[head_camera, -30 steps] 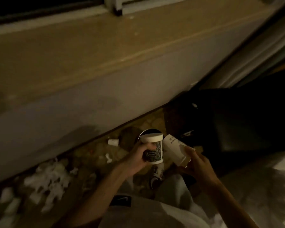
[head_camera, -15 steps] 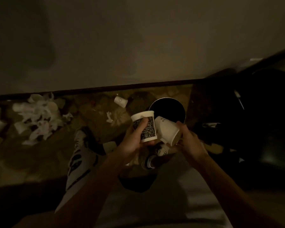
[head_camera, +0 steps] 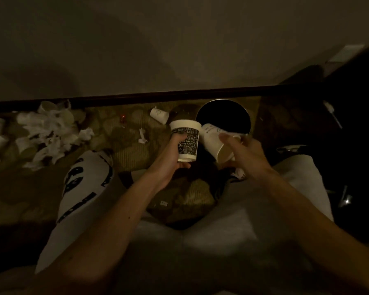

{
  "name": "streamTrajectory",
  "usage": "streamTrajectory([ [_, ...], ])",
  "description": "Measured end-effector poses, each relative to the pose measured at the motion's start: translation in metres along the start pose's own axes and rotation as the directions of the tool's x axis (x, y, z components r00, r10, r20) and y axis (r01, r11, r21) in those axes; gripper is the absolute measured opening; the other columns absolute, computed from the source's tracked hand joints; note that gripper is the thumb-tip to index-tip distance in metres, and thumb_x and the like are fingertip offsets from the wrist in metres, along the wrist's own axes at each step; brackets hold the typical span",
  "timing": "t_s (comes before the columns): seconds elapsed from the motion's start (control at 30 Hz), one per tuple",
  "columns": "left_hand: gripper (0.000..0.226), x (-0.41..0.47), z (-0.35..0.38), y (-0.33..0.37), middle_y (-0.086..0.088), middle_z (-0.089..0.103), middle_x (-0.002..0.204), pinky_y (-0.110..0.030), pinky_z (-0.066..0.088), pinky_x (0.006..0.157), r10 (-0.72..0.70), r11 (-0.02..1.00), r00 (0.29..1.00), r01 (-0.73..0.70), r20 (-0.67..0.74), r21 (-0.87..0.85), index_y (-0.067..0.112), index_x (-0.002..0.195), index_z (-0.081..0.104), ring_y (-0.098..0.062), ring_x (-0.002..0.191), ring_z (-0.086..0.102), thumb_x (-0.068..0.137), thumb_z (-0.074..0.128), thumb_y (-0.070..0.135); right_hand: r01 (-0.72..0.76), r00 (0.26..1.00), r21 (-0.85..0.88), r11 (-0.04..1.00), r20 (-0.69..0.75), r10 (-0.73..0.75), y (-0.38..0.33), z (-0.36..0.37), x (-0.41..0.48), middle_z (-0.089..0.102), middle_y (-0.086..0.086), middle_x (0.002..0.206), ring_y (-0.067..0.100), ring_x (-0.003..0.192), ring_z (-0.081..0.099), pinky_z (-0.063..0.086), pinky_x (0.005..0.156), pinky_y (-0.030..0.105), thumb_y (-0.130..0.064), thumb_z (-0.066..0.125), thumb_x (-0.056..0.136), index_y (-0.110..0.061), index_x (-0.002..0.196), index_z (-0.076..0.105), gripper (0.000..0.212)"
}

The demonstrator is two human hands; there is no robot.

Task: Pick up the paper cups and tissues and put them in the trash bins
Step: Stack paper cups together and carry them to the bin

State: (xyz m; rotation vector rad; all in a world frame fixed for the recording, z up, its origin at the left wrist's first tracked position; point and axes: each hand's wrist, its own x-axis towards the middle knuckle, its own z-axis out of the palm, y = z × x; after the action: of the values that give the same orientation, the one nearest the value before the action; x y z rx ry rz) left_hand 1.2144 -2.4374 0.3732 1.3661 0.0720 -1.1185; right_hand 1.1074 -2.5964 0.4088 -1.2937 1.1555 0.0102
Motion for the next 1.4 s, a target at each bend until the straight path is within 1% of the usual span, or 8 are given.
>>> streamTrajectory([
  [0.3,0.052,0.106,0.071,-0.011,0.01,0.057,0.106,-0.016,0.044,0.043,0.041,0.917,0.966,0.065,-0.257,0.393,0.035,0.125,0.039,-0.013,0.087,0.063,0.086,0.06,0.061,0.127,0.961,-0.304,0.944,-0.198,-0.193,-0.022,-0.051,0.113,0.065,0.003,0.109,0.021,0.095,0.066,0.059,0.081,0.041,-0.051,0.074,0.077,-0.009,0.121,0.061,0.062],
  [0.63,0.054,0.215,0.073,-0.044,-0.011,0.043,0.144,-0.043,0.043,0.104,0.189,0.559,0.973,0.004,-0.132,0.829,0.026,0.143,0.043,-0.026,0.128,0.046,0.098,0.042,0.055,-0.096,0.983,-0.26,0.961,-0.178,0.05,-0.001,-0.066,0.184,0.059,0.005,0.11,0.021,0.099,0.061,0.055,0.087,0.04,-0.049,0.071,0.081,-0.005,0.124,0.058,0.063],
  [0.7,0.057,0.22,0.08,-0.041,-0.006,0.045,0.144,-0.034,0.039,0.101,0.198,0.637,0.974,-0.041,-0.112,0.77,0.027,0.142,0.045,-0.019,0.127,0.046,0.098,0.035,0.06,-0.139,0.983,-0.163,0.977,-0.139,0.116,-0.003,-0.065,0.194,0.059,0.004,0.104,0.022,0.096,0.061,0.057,0.083,0.041,-0.043,0.071,0.083,-0.005,0.11,0.062,0.048],
  [0.83,0.055,0.222,0.083,-0.033,-0.009,0.059,0.13,-0.035,0.058,0.077,-0.219,0.954,0.975,0.223,-0.039,0.201,0.029,0.139,0.044,-0.025,0.096,0.071,0.093,0.049,0.06,-0.192,0.98,-0.022,0.981,-0.046,0.191,-0.011,-0.058,0.205,0.05,-0.002,0.092,0.018,0.088,0.057,0.056,0.063,0.034,-0.038,0.067,0.086,-0.022,0.076,0.043,0.031],
  [1.0,0.054,0.228,0.084,-0.03,-0.009,0.057,0.128,-0.038,0.06,0.076,-0.263,0.964,0.964,0.264,-0.028,0.026,0.025,0.134,0.049,-0.03,0.106,0.066,0.089,0.063,0.051,-0.134,0.986,-0.12,0.984,0.082,0.145,-0.002,-0.052,0.21,0.063,0.002,0.109,0.017,0.095,0.063,0.056,0.065,0.03,-0.043,0.067,0.085,-0.016,0.115,0.063,0.04],
  [1.17,0.035,0.234,0.084,-0.026,-0.01,0.062,0.118,-0.035,0.06,0.065,-0.285,0.954,0.946,0.296,-0.156,0.054,0.017,0.118,0.055,-0.027,0.1,0.067,0.089,0.067,0.032,-0.051,0.992,-0.246,0.968,0.103,0.079,0.004,-0.051,0.213,0.068,0.0,0.106,0.019,0.099,0.065,0.057,0.087,0.039,-0.059,0.065,0.082,-0.016,0.113,0.069,0.053],
  [1.3,0.027,0.234,0.077,-0.031,0.001,0.061,0.102,-0.03,0.059,0.066,0.011,0.924,0.952,0.108,-0.307,0.368,0.023,0.094,0.053,-0.015,0.093,0.063,0.085,0.073,0.037,-0.035,0.997,-0.306,0.951,-0.081,0.01,0.01,-0.053,0.222,0.065,0.005,0.092,0.021,0.09,0.063,0.054,0.087,0.04,-0.047,0.052,0.097,-0.005,0.104,0.069,0.046],
  [1.4,0.028,0.241,0.068,-0.045,-0.002,0.059,0.107,-0.017,0.04,0.064,0.292,0.688,0.932,-0.049,-0.214,0.724,0.019,0.096,0.051,-0.013,0.094,0.057,0.085,0.074,0.03,-0.054,0.995,-0.356,0.933,-0.099,0.02,0.016,-0.053,0.23,0.064,0.018,0.117,0.032,0.106,0.063,0.055,0.089,0.049,-0.018,0.05,0.1,0.0,0.113,0.066,0.028],
])
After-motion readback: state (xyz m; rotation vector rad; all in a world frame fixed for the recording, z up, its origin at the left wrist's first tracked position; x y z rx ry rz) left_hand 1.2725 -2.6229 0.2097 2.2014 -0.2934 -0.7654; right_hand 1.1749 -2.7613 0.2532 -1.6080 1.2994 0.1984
